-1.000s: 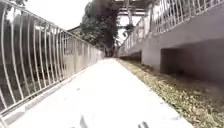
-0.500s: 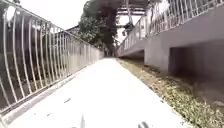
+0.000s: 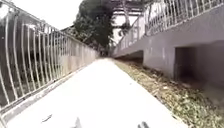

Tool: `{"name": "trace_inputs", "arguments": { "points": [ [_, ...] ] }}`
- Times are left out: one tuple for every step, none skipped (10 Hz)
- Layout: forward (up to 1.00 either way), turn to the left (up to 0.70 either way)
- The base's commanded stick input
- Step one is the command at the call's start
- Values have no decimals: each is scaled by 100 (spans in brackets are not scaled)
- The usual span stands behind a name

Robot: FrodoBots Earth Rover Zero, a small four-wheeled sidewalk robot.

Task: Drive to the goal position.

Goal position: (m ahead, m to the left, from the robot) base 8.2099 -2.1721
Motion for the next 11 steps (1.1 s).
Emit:
{"name": "trace_inputs", "arguments": {
  "points": [
    [100,0],
    [100,0],
    [100,0],
    [100,0],
    [100,0],
    [100,0],
    [100,0],
    [100,0],
    [100,0],
    [100,0],
    [100,0]
  ]
}}
